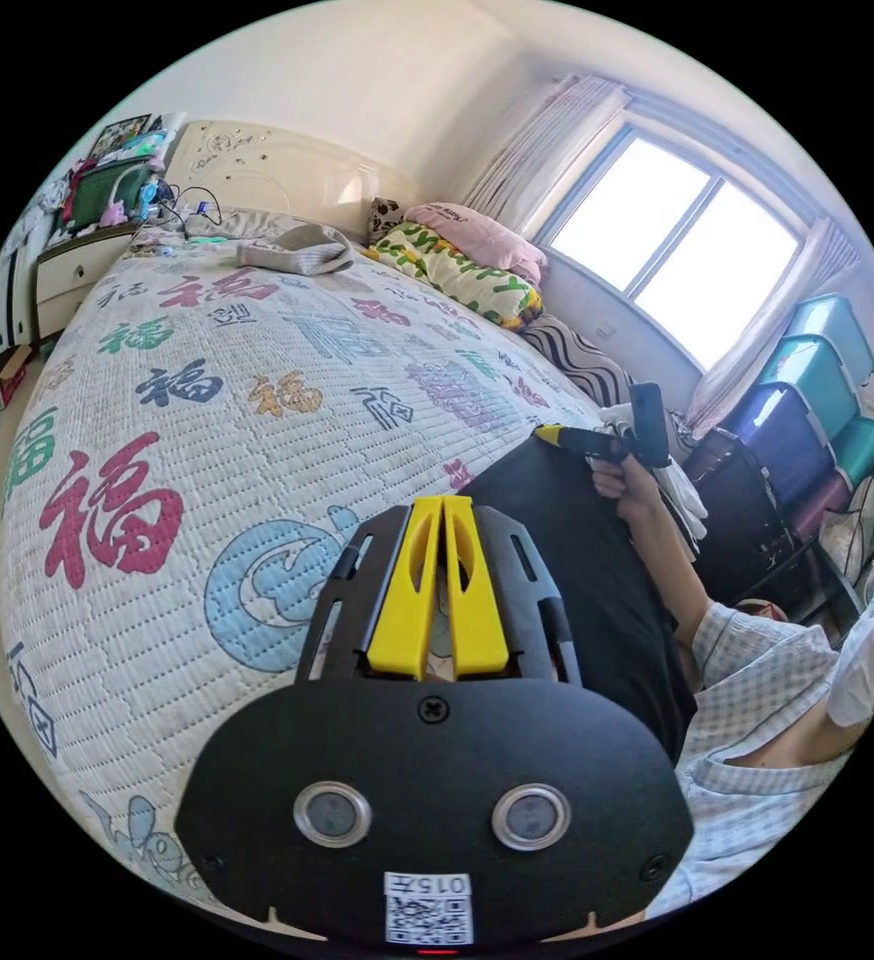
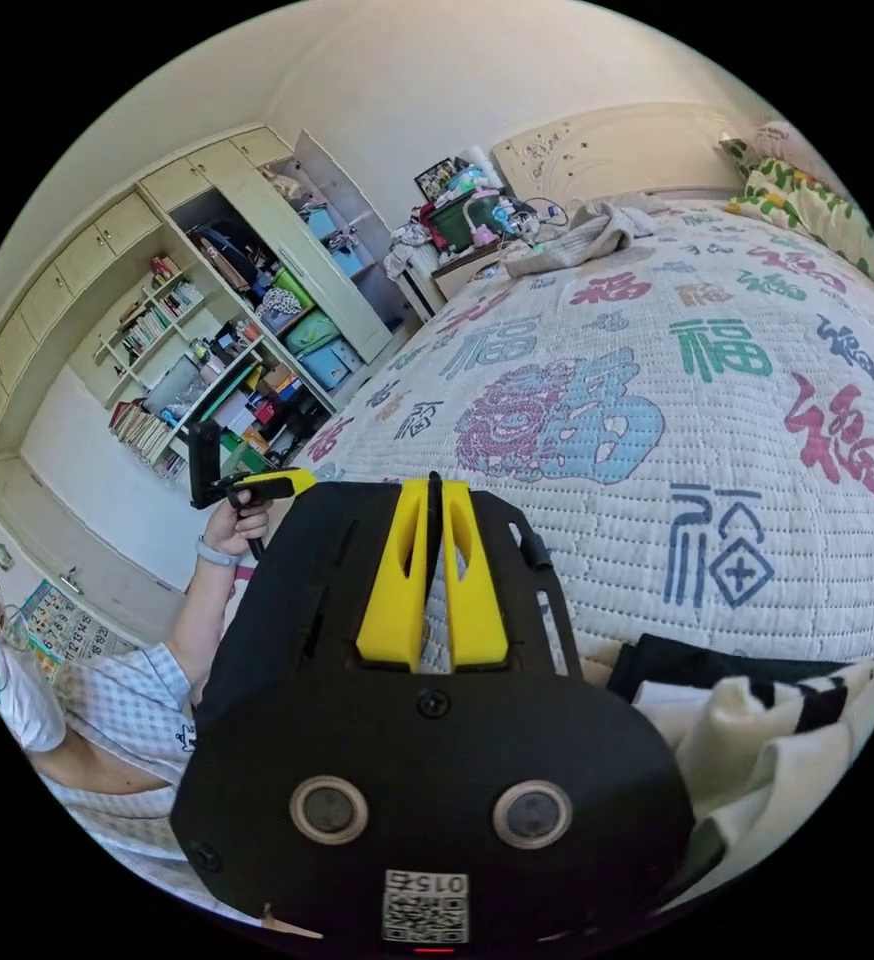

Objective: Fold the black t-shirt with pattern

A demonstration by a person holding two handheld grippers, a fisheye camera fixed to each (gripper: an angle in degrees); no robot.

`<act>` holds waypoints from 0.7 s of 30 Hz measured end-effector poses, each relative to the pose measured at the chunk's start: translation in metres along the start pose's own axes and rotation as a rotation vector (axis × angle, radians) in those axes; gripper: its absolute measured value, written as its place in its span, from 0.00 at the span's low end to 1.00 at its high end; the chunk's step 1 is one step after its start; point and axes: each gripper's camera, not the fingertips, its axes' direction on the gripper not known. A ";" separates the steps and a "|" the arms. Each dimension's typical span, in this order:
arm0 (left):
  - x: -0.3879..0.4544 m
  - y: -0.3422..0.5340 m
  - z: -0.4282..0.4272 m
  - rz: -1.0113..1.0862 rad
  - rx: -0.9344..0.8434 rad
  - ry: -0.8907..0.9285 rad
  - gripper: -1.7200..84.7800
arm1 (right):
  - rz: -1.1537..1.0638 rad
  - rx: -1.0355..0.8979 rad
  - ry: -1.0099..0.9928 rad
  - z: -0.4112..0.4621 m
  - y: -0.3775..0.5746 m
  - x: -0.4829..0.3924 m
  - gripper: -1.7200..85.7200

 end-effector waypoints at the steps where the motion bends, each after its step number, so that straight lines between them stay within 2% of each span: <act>1: 0.008 0.001 -0.001 0.021 0.007 -0.030 0.01 | -0.016 -0.004 0.030 0.003 0.004 -0.007 0.04; 4: 0.017 0.000 0.016 0.024 -0.070 -0.111 0.02 | 0.020 -0.152 0.110 0.035 0.016 -0.006 0.07; 7: 0.023 0.003 0.036 0.014 -0.162 -0.140 0.02 | 0.049 -0.084 0.027 0.027 0.034 -0.006 0.08; 10: 0.035 0.020 0.024 0.012 -0.089 -0.150 0.03 | 0.022 -0.042 -0.035 0.014 0.057 -0.024 0.08; 13: 0.057 0.040 -0.011 -0.002 0.055 -0.185 0.03 | -0.083 -0.043 0.009 -0.004 0.079 -0.068 0.09; 16: 0.108 0.066 -0.050 0.110 0.155 -0.092 0.03 | -0.248 -0.016 0.108 -0.030 0.112 -0.130 0.08; 21: 0.221 0.143 -0.070 0.395 0.072 -0.144 0.04 | -0.459 -0.012 0.192 -0.048 0.209 -0.220 0.08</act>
